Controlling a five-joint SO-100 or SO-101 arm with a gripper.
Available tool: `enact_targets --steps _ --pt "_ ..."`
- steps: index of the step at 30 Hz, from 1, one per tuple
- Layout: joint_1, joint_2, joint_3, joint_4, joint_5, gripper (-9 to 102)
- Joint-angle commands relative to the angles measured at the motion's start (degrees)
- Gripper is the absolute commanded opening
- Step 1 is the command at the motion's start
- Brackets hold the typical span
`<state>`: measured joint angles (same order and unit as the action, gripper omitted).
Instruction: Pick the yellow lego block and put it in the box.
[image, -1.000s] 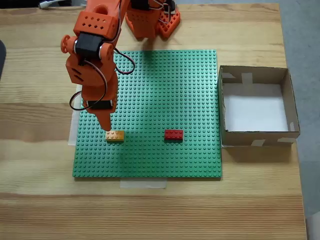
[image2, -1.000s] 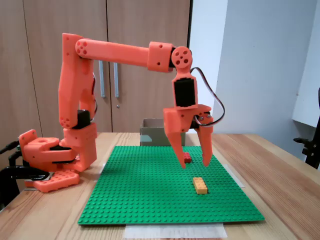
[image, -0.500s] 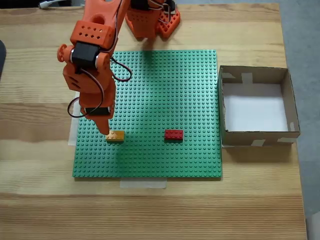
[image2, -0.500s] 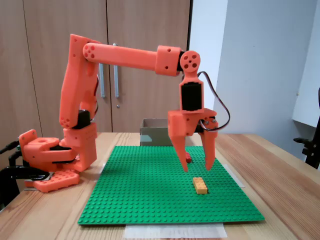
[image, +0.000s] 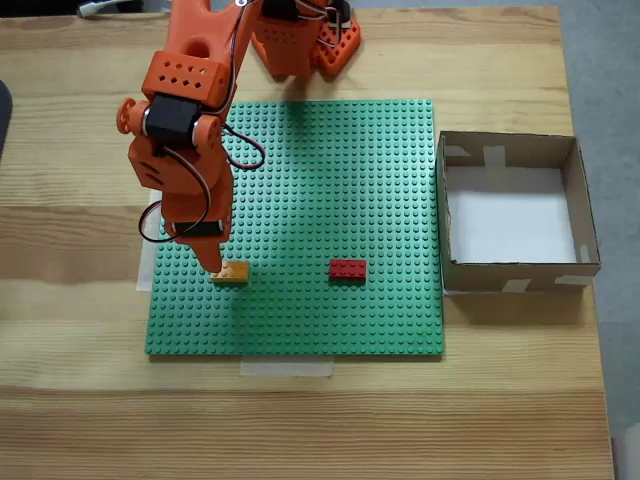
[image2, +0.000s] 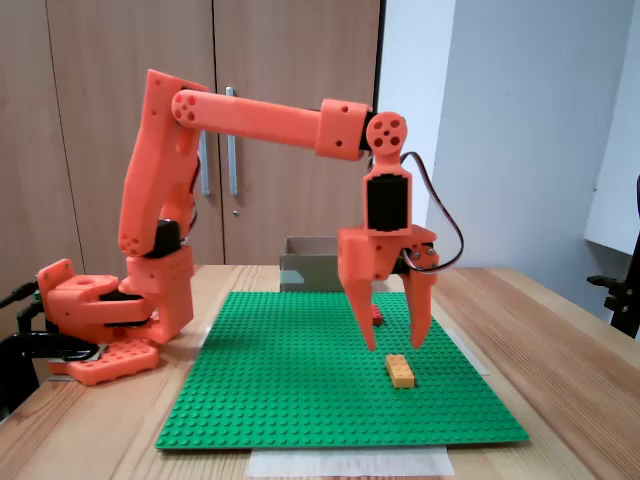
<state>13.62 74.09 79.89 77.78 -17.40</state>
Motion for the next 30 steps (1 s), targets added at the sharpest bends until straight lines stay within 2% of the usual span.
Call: enact_targets --steps 1,23,30 --pt "0.0 0.1 -2.5 -0.2 -0.3 20" --pt "0.2 -3.7 -3.4 -0.1 -0.1 20" --pt "0.5 -3.7 -3.2 -0.1 0.0 27"
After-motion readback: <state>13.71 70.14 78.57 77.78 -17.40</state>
